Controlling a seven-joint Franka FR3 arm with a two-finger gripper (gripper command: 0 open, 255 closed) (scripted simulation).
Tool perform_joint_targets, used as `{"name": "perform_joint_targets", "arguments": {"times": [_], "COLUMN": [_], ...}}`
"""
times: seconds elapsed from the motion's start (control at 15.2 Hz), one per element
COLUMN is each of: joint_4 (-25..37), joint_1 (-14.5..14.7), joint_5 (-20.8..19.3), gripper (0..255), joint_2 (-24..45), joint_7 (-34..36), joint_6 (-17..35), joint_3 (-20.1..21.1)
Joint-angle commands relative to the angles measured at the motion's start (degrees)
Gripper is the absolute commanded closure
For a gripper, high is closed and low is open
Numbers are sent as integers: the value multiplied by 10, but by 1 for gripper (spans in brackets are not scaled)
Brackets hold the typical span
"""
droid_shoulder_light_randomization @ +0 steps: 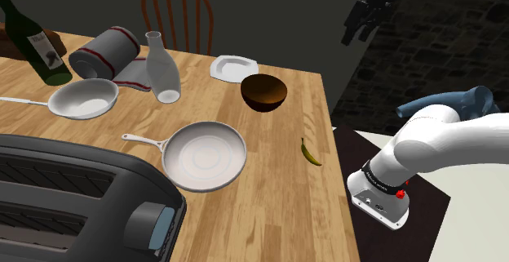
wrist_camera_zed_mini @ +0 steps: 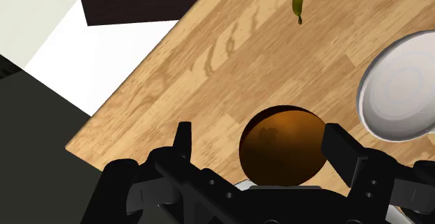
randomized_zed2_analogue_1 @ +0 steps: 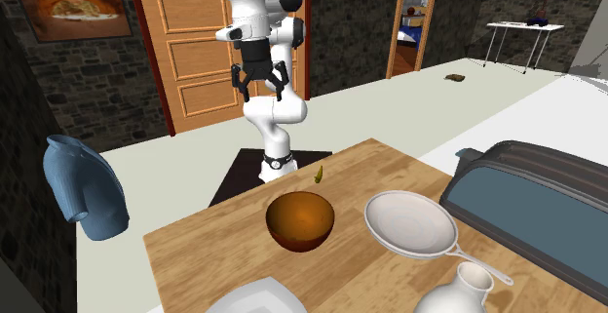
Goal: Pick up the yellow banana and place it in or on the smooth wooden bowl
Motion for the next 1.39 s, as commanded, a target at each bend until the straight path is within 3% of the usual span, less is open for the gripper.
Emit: {"name": "perform_joint_targets", "arguments": {"times": [0.0, 0.66, 1.32], "joint_4": [0, -200, -345], "joint_1": [0, 26, 93], "joint_5": [0, 58, 160], "gripper": [0, 0, 0], "joint_2": [0, -96, -111], "joint_7": [0, 87, 188], "joint_6": [0, 108, 236], "joint_3": [0, 102, 241]}}
